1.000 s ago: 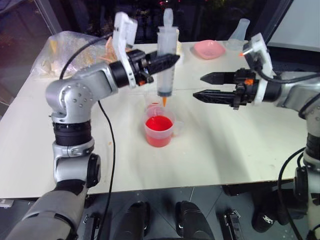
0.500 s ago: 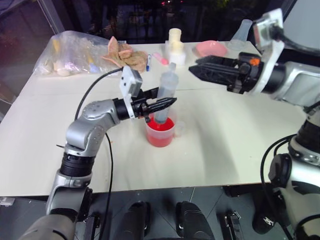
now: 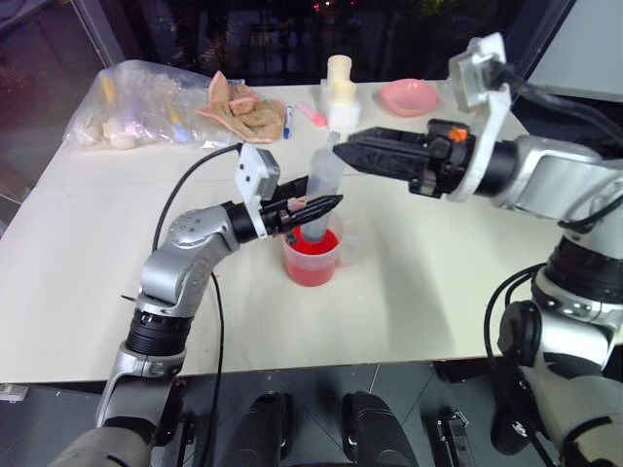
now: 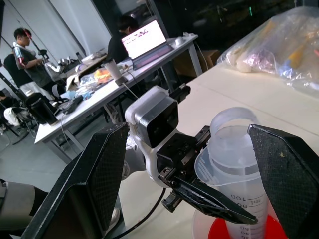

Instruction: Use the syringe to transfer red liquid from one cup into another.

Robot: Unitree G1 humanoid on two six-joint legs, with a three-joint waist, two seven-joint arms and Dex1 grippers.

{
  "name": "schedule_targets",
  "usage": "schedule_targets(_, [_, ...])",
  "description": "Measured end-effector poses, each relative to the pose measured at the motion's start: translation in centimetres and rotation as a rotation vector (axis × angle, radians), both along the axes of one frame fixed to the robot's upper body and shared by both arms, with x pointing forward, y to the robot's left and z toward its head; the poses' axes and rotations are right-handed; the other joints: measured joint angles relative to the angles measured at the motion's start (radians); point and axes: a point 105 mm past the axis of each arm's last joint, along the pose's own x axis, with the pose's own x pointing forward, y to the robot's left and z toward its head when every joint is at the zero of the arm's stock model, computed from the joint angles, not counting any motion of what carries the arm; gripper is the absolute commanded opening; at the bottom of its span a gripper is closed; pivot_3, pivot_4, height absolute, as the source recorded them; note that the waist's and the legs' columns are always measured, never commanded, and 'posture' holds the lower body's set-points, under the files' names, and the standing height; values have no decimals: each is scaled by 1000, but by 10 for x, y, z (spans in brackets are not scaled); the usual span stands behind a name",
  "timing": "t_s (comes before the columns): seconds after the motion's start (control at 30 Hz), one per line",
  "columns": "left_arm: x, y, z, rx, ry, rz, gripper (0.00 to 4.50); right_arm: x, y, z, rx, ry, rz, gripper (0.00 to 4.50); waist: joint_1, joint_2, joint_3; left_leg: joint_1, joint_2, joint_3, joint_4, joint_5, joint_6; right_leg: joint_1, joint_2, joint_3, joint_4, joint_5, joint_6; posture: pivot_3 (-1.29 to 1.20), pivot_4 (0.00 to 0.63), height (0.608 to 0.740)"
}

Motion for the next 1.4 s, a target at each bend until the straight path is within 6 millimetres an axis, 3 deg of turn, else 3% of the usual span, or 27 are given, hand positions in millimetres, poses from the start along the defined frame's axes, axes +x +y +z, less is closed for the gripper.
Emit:
schedule_targets(0.43, [-4,0,-1,6,4,0,1493,0,22,-7,37,30,43,3943,-5,0,0,0,0,0,0,0,0,0,0,0,0,0,0,0,150,740])
schedule_targets(0.7, [-12,1,1,3,3,-24,1493,11,26,-12,42,56,12,36,-6,0,0,0,0,0,0,0,0,0,1,0,0,0,0,0,150,740])
schedule_targets(1.4, [-16,6,-9,17,23,-33,1493,9,30,-16,14,59,39,36,-22,0,0,0,0,0,0,0,1,0,1,0,0,0,0,0,150,740])
